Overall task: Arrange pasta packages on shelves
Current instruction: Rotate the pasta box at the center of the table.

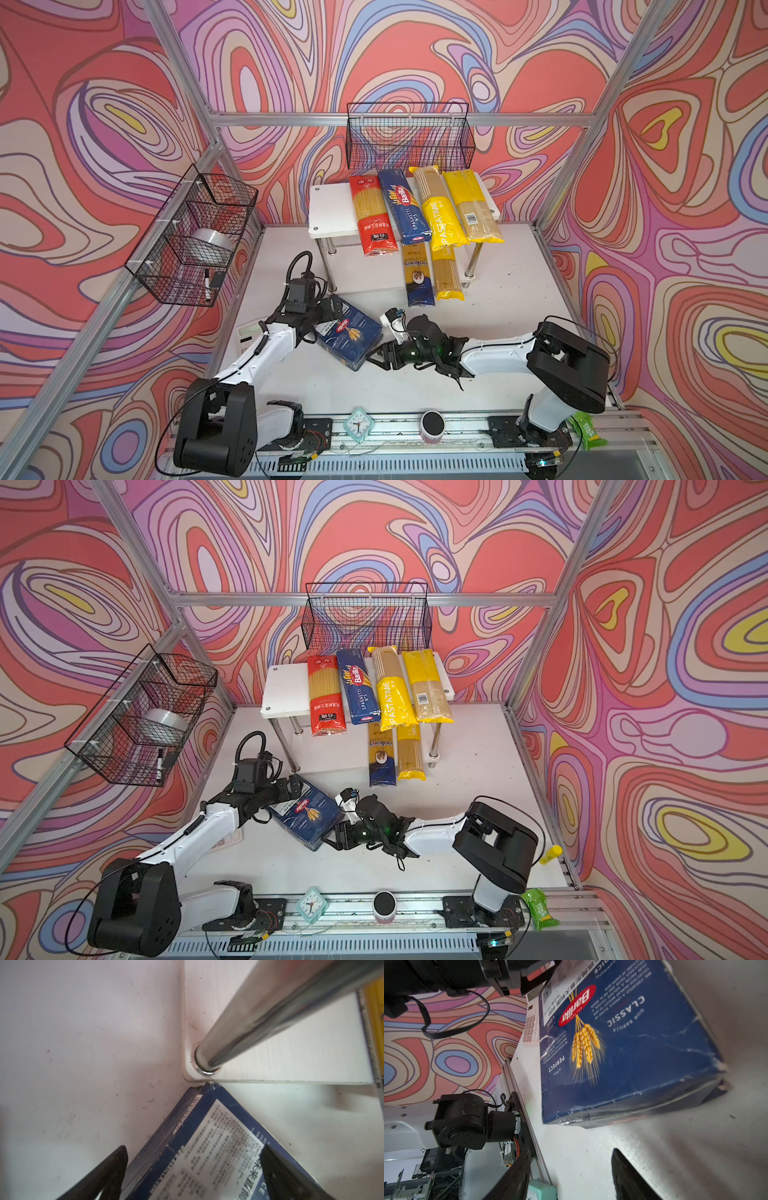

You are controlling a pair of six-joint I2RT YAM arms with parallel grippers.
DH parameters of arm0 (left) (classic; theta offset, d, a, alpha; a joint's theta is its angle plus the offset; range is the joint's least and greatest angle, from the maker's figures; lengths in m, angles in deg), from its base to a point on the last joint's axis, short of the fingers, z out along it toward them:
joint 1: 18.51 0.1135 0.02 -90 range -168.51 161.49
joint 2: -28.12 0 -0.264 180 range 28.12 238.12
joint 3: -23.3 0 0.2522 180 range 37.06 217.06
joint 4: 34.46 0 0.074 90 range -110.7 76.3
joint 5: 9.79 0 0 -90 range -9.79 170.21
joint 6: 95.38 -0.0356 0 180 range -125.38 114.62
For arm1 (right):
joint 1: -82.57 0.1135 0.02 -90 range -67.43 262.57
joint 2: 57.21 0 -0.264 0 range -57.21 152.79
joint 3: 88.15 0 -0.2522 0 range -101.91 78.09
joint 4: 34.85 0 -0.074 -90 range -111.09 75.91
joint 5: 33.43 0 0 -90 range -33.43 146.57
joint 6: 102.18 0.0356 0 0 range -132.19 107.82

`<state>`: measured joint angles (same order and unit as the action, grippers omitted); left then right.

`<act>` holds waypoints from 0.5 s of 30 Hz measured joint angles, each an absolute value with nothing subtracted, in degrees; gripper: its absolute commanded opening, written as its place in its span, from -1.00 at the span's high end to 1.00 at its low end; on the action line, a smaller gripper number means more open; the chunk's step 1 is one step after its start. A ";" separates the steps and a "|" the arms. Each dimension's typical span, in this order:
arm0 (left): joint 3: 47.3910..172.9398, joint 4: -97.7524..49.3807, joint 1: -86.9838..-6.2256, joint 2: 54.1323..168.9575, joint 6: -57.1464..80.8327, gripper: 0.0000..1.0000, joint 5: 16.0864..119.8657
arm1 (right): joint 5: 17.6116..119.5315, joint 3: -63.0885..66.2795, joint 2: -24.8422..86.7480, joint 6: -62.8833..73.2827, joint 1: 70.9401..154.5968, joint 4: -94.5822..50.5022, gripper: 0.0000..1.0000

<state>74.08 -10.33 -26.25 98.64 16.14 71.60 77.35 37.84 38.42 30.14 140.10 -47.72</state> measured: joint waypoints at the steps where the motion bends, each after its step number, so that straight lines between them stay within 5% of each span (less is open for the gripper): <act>1: 74.05 -10.44 -26.28 98.46 16.60 -1.00 70.07 | 77.15 37.57 38.64 30.10 140.10 -48.03 -0.28; 15: 66.19 -8.98 -26.69 86.22 22.57 -1.00 62.51 | 68.56 32.96 38.64 25.14 139.16 -36.44 -0.33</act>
<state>66.19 -8.98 -26.69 86.22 22.57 62.51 68.56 32.96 38.64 25.14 139.16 -36.44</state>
